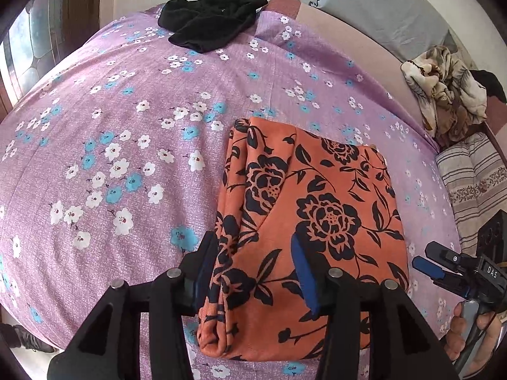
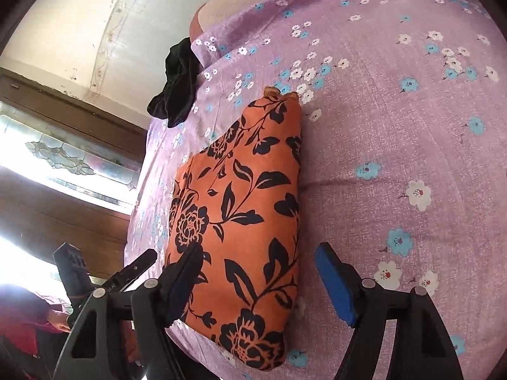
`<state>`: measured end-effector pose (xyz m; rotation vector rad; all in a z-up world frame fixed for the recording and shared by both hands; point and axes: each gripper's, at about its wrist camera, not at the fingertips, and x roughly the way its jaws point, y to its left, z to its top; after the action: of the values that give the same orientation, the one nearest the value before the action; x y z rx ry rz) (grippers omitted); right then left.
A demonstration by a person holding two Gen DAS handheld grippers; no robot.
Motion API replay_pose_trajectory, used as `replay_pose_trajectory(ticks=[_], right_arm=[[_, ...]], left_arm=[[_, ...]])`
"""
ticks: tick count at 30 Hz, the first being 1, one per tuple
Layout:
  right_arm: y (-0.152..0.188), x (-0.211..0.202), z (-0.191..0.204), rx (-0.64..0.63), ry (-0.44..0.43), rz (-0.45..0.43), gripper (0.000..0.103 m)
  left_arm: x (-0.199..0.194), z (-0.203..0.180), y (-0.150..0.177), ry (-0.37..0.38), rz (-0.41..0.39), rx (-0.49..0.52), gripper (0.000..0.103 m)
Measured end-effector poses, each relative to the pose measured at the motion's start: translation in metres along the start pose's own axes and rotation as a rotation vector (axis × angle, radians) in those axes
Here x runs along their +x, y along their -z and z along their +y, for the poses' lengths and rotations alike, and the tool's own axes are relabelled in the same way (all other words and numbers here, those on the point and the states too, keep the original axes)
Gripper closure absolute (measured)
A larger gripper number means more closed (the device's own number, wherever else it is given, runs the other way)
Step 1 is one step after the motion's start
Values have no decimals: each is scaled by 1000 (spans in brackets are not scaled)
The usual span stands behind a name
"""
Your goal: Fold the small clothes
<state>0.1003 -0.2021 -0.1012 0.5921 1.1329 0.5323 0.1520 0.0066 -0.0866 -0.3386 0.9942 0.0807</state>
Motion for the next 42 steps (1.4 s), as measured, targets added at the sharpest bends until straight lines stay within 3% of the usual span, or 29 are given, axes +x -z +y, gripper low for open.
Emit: replay_pose_trajectory(ticks=[11,16,23,25,26,27,28,30,32,34,36,37,40,42], right_arm=[[0,17,-1,1,27,38,26],[-4,18,0,-10,26,35,26],[-29,43,-11,5,31,12,26],[-39,57,-19,24,27,18,30],[-43,65,-21,20,17,31,45],[-45,75,-20,9,5,59,68],[-46,81,-16,2,1,82,68],[-44,72,10,-122,89,55,74],[-36,63,38,-267,189,10,74],[-34,70,34,-277,230,20,66],[-37,72,5,-122,172,32,44],[-37,65,-5,-47,124,20,39],[-28,42,-10,-18,59,-5,37],[-15,34,-18,40,10,27,34]], left_arm=[[7,3,-2,-20,16,21,49],[-3,6,-4,29,-15,-4,49],[15,-24,-4,-2,-17,119,49],[36,-29,-1,-64,33,152,49],[47,-27,1,-66,67,142,49],[51,-24,3,-66,64,137,46],[50,-23,4,-63,47,139,46],[48,-22,4,-55,44,139,46],[48,-21,4,-48,47,134,46],[45,-20,4,-44,47,125,46],[38,-19,4,-39,44,119,46],[33,-17,4,-32,38,116,46],[26,-15,8,-22,28,97,46],[25,-15,14,-28,23,104,46]])
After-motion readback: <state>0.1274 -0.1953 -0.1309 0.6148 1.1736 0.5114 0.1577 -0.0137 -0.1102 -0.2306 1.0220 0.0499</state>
